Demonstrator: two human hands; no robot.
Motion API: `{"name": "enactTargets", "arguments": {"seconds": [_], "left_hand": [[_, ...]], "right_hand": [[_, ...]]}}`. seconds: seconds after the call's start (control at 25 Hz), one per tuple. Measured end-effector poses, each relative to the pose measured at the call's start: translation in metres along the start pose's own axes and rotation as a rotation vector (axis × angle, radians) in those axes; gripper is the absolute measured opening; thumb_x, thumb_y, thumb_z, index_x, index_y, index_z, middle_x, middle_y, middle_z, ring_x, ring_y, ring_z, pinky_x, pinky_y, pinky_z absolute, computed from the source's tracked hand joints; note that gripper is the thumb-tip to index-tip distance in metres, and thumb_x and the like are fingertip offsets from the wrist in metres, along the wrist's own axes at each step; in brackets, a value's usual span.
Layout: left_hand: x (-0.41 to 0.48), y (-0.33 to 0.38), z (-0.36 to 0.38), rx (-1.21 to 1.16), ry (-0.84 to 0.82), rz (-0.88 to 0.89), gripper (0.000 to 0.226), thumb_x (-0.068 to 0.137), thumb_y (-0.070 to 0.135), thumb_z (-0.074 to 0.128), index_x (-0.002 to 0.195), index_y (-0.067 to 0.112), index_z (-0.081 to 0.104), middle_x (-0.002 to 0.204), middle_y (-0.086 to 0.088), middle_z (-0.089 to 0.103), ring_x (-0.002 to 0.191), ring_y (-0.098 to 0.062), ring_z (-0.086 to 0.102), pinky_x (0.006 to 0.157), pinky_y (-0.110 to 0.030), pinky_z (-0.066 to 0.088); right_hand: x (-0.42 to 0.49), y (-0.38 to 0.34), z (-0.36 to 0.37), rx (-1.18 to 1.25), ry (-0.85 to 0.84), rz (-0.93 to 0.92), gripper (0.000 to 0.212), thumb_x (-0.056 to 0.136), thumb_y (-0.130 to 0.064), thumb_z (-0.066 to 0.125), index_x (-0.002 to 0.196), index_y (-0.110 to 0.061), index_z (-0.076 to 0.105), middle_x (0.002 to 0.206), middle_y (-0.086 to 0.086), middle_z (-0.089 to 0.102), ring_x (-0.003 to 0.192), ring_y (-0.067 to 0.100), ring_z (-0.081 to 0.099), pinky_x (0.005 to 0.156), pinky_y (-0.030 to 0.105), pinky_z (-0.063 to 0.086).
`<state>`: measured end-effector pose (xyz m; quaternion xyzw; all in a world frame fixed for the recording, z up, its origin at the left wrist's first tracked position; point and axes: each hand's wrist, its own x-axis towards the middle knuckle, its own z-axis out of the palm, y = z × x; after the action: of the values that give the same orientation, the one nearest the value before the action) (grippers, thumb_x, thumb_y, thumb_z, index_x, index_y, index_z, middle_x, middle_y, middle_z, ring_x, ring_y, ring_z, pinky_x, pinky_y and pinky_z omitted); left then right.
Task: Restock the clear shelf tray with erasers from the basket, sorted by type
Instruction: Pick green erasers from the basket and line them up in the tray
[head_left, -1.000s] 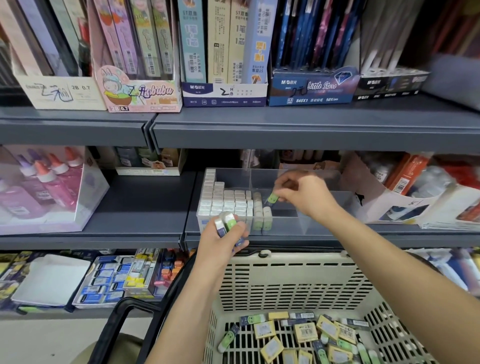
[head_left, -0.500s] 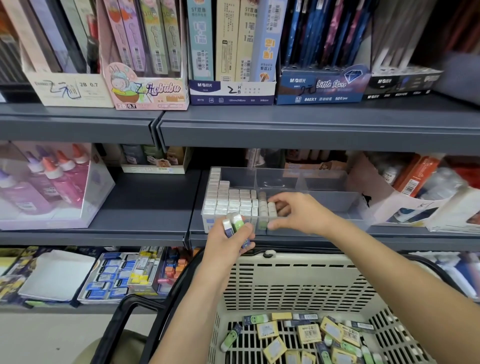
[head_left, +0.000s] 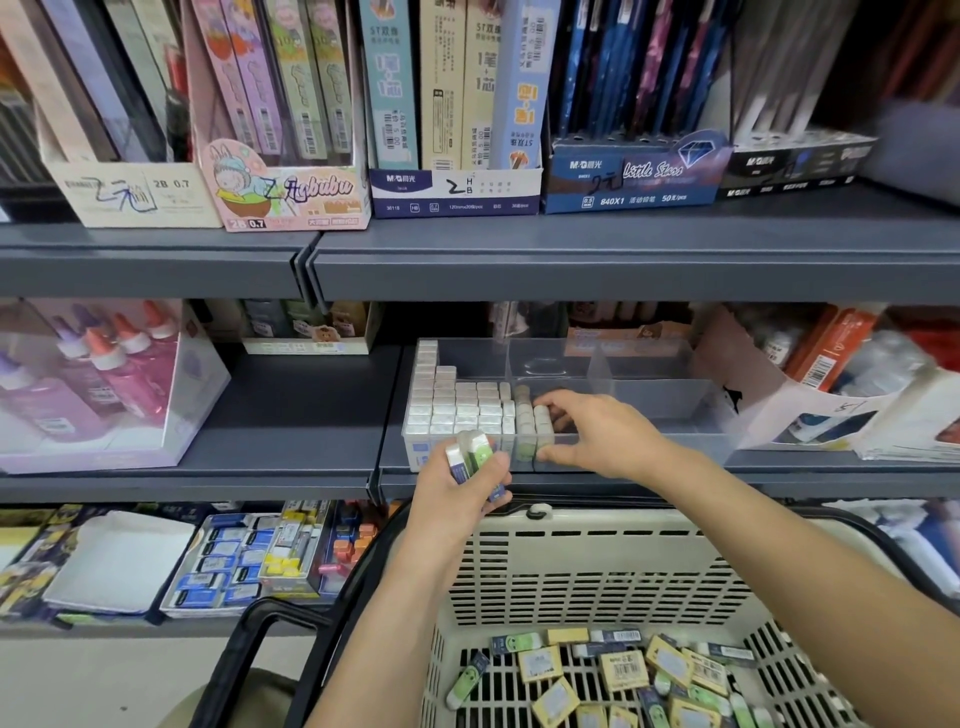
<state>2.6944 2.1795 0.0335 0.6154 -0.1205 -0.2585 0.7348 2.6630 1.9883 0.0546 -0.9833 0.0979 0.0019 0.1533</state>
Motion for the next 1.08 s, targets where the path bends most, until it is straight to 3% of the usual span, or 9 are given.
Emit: {"name": "enactTargets", "arguments": {"seconds": [0.12,0.2,0.32,0.52,0.6,0.72,0.88,0.96,1.08], "left_hand": [[0.0,0.0,0.0,0.018,-0.029,0.01,0.01,0.086,0.012,0.064,0.096,0.014,0.061,0.075,-0.002,0.062,0.073,-0.011,0.061,0.07,-0.024,0.055],[0.0,0.0,0.002,0.067,-0.041,0.022,0.012,0.085,0.013,0.065,0.096,0.014,0.06,0.074,-0.001,0.06,0.067,-0.008,0.058,0.061,-0.021,0.05],[0.001,-0.003,0.005,0.151,-0.036,0.029,0.018,0.084,0.011,0.066,0.099,0.016,0.059,0.072,0.0,0.057,0.058,-0.006,0.05,0.052,-0.02,0.043],[0.001,-0.005,0.005,0.111,-0.117,0.008,0.011,0.088,0.013,0.061,0.099,0.015,0.061,0.075,0.0,0.057,0.063,-0.007,0.048,0.055,-0.021,0.038],[0.0,-0.006,0.007,0.118,-0.149,0.002,0.007,0.089,0.015,0.06,0.096,0.016,0.062,0.076,0.001,0.058,0.066,-0.008,0.049,0.057,-0.022,0.038],[0.002,-0.006,0.007,0.058,-0.065,-0.022,0.007,0.092,0.017,0.056,0.097,0.015,0.061,0.079,0.003,0.064,0.07,-0.009,0.052,0.056,-0.023,0.037],[0.004,-0.003,0.003,0.03,0.045,-0.034,0.009,0.094,0.01,0.05,0.098,0.013,0.058,0.089,-0.001,0.071,0.078,-0.013,0.057,0.055,-0.021,0.04],[0.003,-0.003,0.003,0.069,0.039,-0.026,0.009,0.094,0.013,0.052,0.099,0.015,0.058,0.093,0.0,0.071,0.081,-0.014,0.059,0.063,-0.025,0.044],[0.001,-0.003,0.001,0.131,0.073,-0.026,0.007,0.093,0.026,0.055,0.099,0.026,0.058,0.105,-0.002,0.066,0.081,-0.012,0.059,0.077,-0.03,0.045]], "right_hand": [[-0.009,-0.008,-0.002,0.058,0.163,-0.07,0.057,0.081,-0.052,0.059,0.131,-0.027,0.046,0.124,-0.002,0.057,0.115,0.017,0.052,0.096,0.036,0.043],[-0.019,-0.023,-0.003,0.289,0.248,-0.13,0.036,0.083,-0.053,0.053,0.108,-0.028,0.063,0.1,-0.008,0.064,0.093,0.005,0.057,0.083,0.021,0.045],[-0.028,-0.044,-0.002,0.461,0.148,-0.081,0.017,0.079,-0.047,0.063,0.079,-0.03,0.064,0.072,-0.012,0.063,0.065,0.0,0.055,0.063,0.01,0.044],[-0.032,-0.045,-0.016,0.862,-0.002,0.03,0.015,0.081,-0.01,0.07,0.09,-0.017,0.06,0.076,-0.001,0.065,0.066,0.015,0.064,0.066,0.021,0.054],[-0.035,-0.045,-0.017,0.835,-0.028,0.012,0.012,0.082,-0.007,0.068,0.09,-0.013,0.062,0.077,0.003,0.066,0.068,0.017,0.064,0.068,0.022,0.054],[-0.034,-0.037,-0.026,0.841,-0.015,0.036,0.008,0.082,-0.007,0.067,0.087,-0.009,0.061,0.074,0.005,0.068,0.066,0.012,0.065,0.057,0.018,0.051],[-0.013,-0.005,-0.045,0.895,0.292,0.209,0.013,0.084,-0.005,0.065,0.082,-0.014,0.056,0.086,0.017,0.069,0.074,0.02,0.069,0.07,0.027,0.057],[0.0,0.003,-0.041,0.675,0.384,0.224,0.017,0.083,-0.009,0.067,0.08,-0.019,0.054,0.081,0.006,0.067,0.083,0.025,0.067,0.08,0.034,0.054],[0.014,0.001,-0.031,0.541,0.295,0.234,0.022,0.082,-0.019,0.068,0.073,-0.029,0.051,0.073,-0.009,0.064,0.084,0.021,0.065,0.079,0.031,0.051]]}}
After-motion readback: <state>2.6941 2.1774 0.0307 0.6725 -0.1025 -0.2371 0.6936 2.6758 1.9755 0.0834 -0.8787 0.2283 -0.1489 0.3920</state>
